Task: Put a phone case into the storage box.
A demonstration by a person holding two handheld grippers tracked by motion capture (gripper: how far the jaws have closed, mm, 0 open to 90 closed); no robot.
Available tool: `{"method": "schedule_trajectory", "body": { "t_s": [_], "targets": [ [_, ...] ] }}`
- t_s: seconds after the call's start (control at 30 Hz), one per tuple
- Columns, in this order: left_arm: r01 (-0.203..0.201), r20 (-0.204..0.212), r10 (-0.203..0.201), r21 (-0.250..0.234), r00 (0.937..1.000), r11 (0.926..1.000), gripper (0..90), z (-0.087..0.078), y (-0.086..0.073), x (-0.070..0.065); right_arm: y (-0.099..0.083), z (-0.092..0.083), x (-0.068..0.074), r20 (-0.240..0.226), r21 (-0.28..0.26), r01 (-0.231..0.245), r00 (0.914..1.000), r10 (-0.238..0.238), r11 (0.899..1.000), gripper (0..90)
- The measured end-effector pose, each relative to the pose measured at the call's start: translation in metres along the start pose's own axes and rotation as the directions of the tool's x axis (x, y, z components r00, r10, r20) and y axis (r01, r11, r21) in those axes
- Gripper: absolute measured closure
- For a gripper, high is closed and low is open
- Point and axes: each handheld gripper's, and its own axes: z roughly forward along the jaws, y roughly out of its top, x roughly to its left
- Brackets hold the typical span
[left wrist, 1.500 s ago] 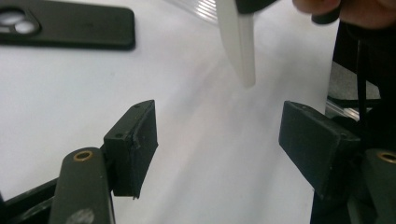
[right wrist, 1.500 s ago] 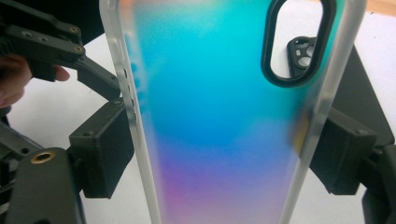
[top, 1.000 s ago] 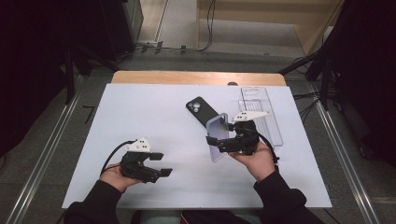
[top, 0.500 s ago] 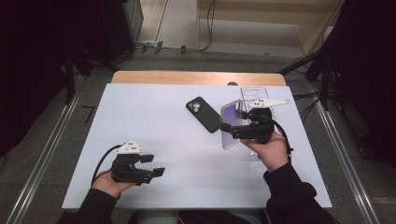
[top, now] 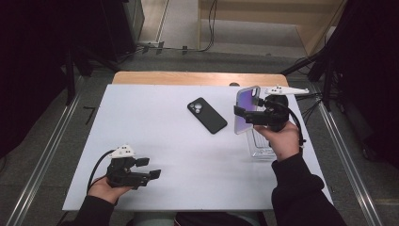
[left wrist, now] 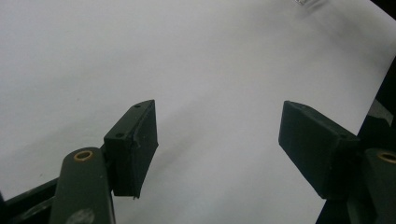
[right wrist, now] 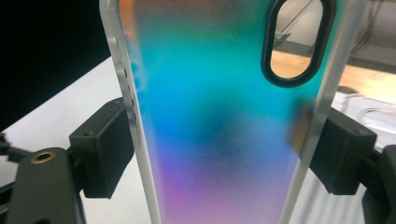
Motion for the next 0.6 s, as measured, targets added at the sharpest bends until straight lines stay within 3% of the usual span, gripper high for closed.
{"method": "schedule_trajectory", "body": {
  "t_s": [0.33,0.4,0.6],
  "targets": [
    [0.011,-0.006,-0.011,-0.006,0.9999,0.9999,28.5,-0.003,-0.002,0.002,0.001,-0.008,-0.023,0.074,-0.034,-0.046,0.9961,0.048,0.998,15.7],
    [0.010,-0.007,-0.010,-0.005,0.9999,0.9999,28.5,-0.002,-0.002,0.001,0.000,-0.008,-0.026,0.110,-0.036,-0.035,0.9932,0.038,0.999,15.7],
    [0.012,0.002,-0.012,-0.012,0.9999,0.9999,28.5,-0.003,-0.002,0.002,-0.003,-0.008,-0.041,0.171,-0.041,-0.064,0.9828,0.070,0.997,15.7]
  ]
}}
